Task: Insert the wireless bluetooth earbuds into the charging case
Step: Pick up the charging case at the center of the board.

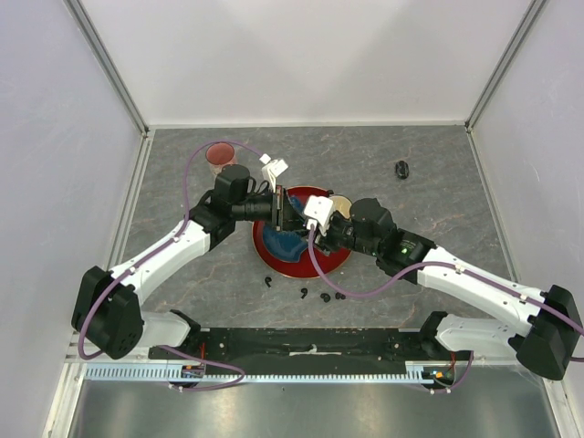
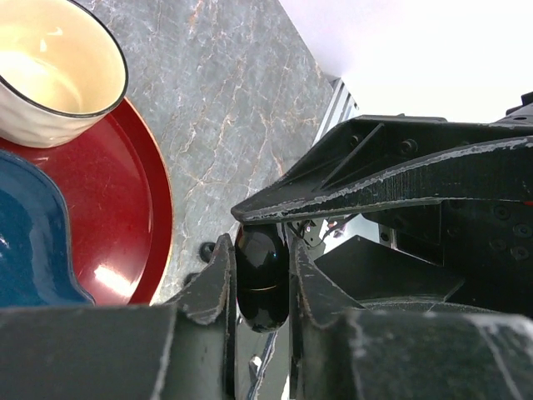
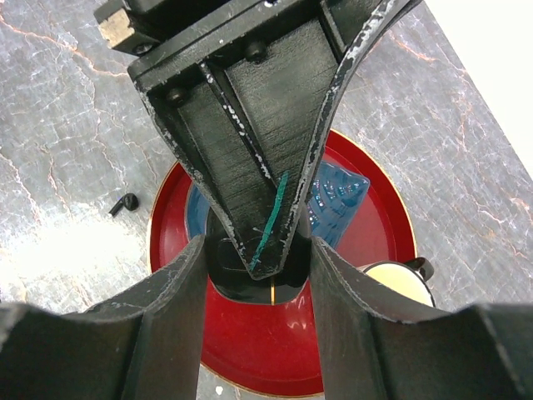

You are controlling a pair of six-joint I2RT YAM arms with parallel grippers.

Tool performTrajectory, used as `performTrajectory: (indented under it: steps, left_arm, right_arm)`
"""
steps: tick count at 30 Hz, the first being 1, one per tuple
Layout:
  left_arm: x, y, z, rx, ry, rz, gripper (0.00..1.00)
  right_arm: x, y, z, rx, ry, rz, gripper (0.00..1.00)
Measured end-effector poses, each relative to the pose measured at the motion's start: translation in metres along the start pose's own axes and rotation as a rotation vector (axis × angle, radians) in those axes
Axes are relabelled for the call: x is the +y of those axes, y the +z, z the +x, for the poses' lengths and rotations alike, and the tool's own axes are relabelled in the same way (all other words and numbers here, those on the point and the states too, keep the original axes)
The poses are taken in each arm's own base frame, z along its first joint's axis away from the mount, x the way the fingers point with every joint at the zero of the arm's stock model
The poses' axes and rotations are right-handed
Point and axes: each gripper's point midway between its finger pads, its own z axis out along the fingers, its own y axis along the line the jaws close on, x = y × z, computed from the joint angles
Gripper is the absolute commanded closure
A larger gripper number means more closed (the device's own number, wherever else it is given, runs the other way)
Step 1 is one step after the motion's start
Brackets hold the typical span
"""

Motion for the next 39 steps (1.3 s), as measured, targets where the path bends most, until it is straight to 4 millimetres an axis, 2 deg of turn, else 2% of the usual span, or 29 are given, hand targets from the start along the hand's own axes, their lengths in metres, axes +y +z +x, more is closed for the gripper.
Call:
performTrajectory:
  steps: [4, 6, 8, 9, 11, 16, 20, 23, 25, 29, 31, 34, 35, 37, 39]
  left_arm:
    - [0.0006, -0.0003, -0.0001, 0.002, -0.003, -0.006, 0.98]
    - [0.0004, -0.0003, -0.0003, 0.002, 0.0, -0.005, 0.97]
    - [-0.0002, -0.0004, -0.0011, 0.001, 0.002, -0.004, 0.89]
    - [-0.0005, -0.0004, -0.0017, 0.0, 0.004, -0.003, 0.74]
    - [-0.0017, -0.0005, -0.0024, -0.001, 0.005, 0.0, 0.64]
    - [-0.0032, -0.0004, -0.0018, 0.004, 0.013, 0.007, 0.51]
    - [-0.0047, -0.0005, 0.0, 0.012, 0.01, 0.013, 0.51]
    - [-0.0049, -0.0005, 0.0007, 0.015, 0.009, 0.015, 0.54]
    - [-0.0057, -0.0009, 0.0011, 0.019, 0.007, 0.017, 0.65]
    - [-0.0039, -0.0017, 0.0012, 0.02, 0.005, 0.008, 0.92]
    - [-0.0044, -0.0017, 0.0005, 0.02, 0.004, 0.008, 0.98]
    - [-0.0049, -0.0017, 0.0004, 0.021, 0.006, 0.011, 0.98]
    - [-0.0048, -0.0018, 0.0003, 0.021, 0.006, 0.01, 0.98]
    - [-0.0048, -0.0018, 0.0002, 0.02, 0.007, 0.011, 0.98]
    - [-0.0045, -0.0017, 0.0001, 0.02, 0.007, 0.009, 0.98]
  right_arm:
    - [-0.0011, 0.0001, 0.0, -0.005, -0.002, 0.01, 0.95]
    - [-0.0018, -0.0005, -0.0001, -0.006, 0.001, 0.016, 1.0]
    - [-0.0025, -0.0008, -0.001, -0.01, 0.002, 0.022, 1.0]
    - [-0.0029, -0.0011, -0.0014, -0.013, 0.002, 0.025, 1.0]
    - [-0.0029, -0.002, -0.0023, -0.022, 0.001, 0.028, 1.0]
    - [-0.004, -0.0031, -0.005, -0.033, 0.006, 0.036, 1.0]
    - [-0.0078, -0.0034, -0.0051, -0.032, 0.006, 0.054, 1.0]
    - [-0.009, -0.0035, -0.0046, -0.03, 0.007, 0.061, 1.0]
    - [-0.0091, -0.0035, -0.0045, -0.029, 0.007, 0.062, 1.0]
    - [-0.009, -0.0042, -0.0058, -0.034, 0.004, 0.062, 1.0]
    - [-0.0091, -0.004, -0.0063, -0.037, 0.002, 0.062, 0.99]
    - [-0.0094, -0.0041, -0.0071, -0.04, 0.002, 0.064, 0.85]
    - [-0.0095, -0.0041, -0.007, -0.04, 0.003, 0.064, 0.72]
    - [-0.0096, -0.0042, -0.007, -0.039, 0.007, 0.066, 0.6]
    - [-0.01, -0.0042, -0.0069, -0.039, 0.015, 0.07, 0.39]
